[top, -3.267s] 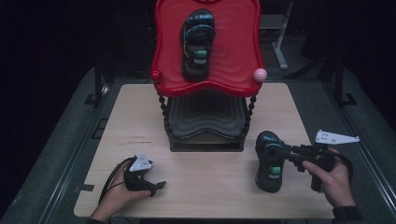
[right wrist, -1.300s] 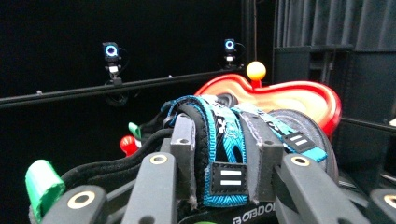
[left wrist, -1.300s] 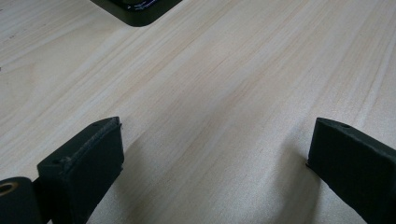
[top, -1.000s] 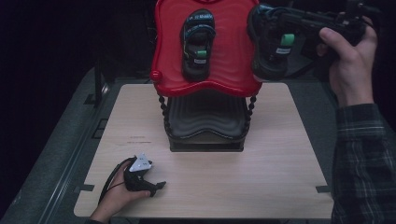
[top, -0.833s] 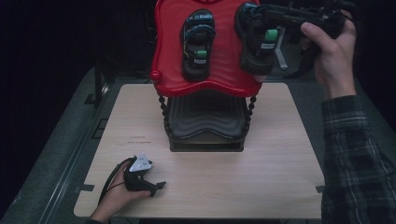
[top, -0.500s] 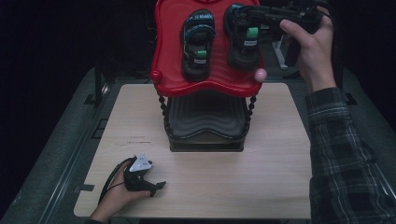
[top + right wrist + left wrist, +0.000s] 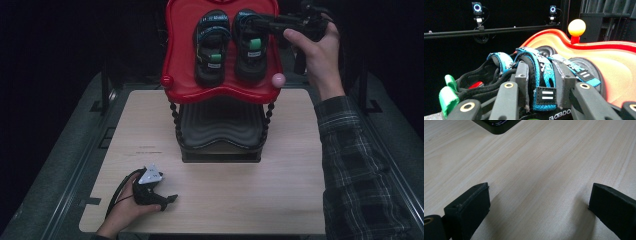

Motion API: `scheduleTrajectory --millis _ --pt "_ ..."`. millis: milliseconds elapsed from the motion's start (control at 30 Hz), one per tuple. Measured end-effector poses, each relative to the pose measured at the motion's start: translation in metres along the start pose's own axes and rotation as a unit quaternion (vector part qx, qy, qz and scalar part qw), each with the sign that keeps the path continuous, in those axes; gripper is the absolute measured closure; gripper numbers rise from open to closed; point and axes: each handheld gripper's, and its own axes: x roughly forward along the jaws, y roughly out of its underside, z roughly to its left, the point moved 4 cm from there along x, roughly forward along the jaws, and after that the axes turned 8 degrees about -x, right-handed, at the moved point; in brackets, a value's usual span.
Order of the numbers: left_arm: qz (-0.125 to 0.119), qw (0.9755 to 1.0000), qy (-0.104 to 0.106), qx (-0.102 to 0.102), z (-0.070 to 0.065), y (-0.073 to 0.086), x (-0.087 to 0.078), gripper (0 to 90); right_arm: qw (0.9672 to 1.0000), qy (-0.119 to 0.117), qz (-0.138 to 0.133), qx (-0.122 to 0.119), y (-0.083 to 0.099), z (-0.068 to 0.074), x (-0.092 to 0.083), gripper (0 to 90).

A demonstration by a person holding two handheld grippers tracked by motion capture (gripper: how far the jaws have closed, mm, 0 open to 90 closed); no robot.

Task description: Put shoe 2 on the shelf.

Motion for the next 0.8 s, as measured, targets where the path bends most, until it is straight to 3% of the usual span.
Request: scheduleTrajectory --millis 400,467,600,800 --pt "0.001 1.0 0.0 0.0 0.0 0.0 0.0 2.3 0.9999 -0.001 0.012 -0.008 0.01 0.014 0.0 65.7" --pt "0.001 1.0 0.0 0.0 0.0 0.0 0.0 2.3 0.9999 -0.001 0.014 -0.006 0.01 0.015 -0.001 61.7" --pt "0.002 1.0 -0.001 -0.001 0.0 0.0 0.0 2.3 0.9998 0.007 0.018 -0.002 0.009 0.015 -0.009 44.9" --pt "0.0 1.0 -0.002 -0.003 -0.001 0.0 0.0 2.3 0.9998 0.016 0.005 0.005 0.009 0.012 -0.037 33.9"
